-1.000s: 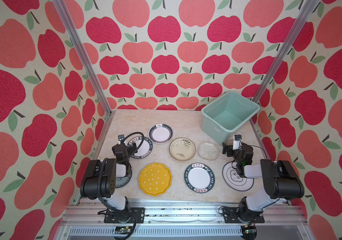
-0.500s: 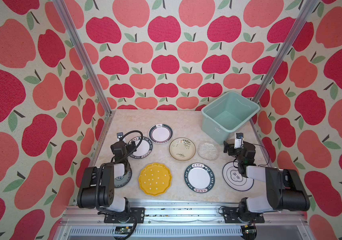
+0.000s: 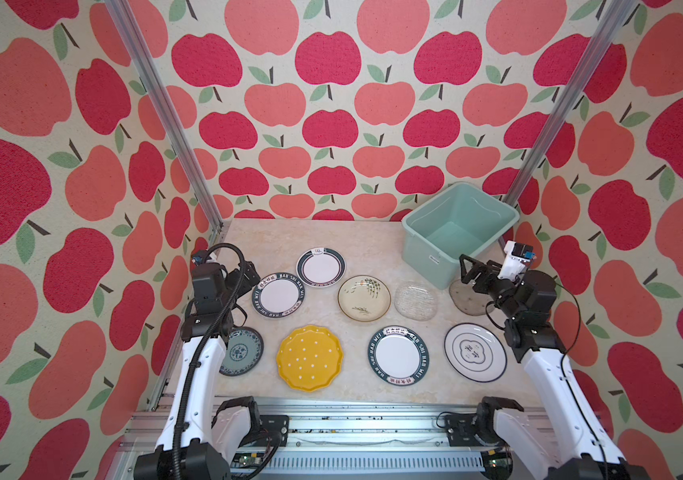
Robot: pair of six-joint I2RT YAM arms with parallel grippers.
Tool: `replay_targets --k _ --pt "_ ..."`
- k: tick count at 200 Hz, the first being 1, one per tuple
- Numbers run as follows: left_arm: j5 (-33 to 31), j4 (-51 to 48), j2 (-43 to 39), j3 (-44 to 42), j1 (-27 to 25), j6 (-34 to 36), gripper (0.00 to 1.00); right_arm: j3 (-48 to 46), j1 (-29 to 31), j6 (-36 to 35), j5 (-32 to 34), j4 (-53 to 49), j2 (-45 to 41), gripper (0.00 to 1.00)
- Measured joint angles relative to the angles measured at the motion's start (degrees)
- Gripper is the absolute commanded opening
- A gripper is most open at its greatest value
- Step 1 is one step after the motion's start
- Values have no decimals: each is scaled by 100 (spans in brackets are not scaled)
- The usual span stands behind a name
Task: Place the plates into the plastic bin on the countertop
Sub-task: 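Move both grippers to the yellow polka-dot plate's opposite edges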
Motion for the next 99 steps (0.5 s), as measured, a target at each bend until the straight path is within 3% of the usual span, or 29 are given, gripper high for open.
replay_targets --k 49,76,99 --pt "470 -1733 -199 837 -505 -479 100 824 326 498 -831 -1161 367 99" --pt "664 -2472 -11 1193 -960 -787 99 1499 1134 505 -872 -1873 901 97" --pt "839 -3130 413 1268 -1318 -1137 98 2105 2166 501 -640 -2538 1394 97"
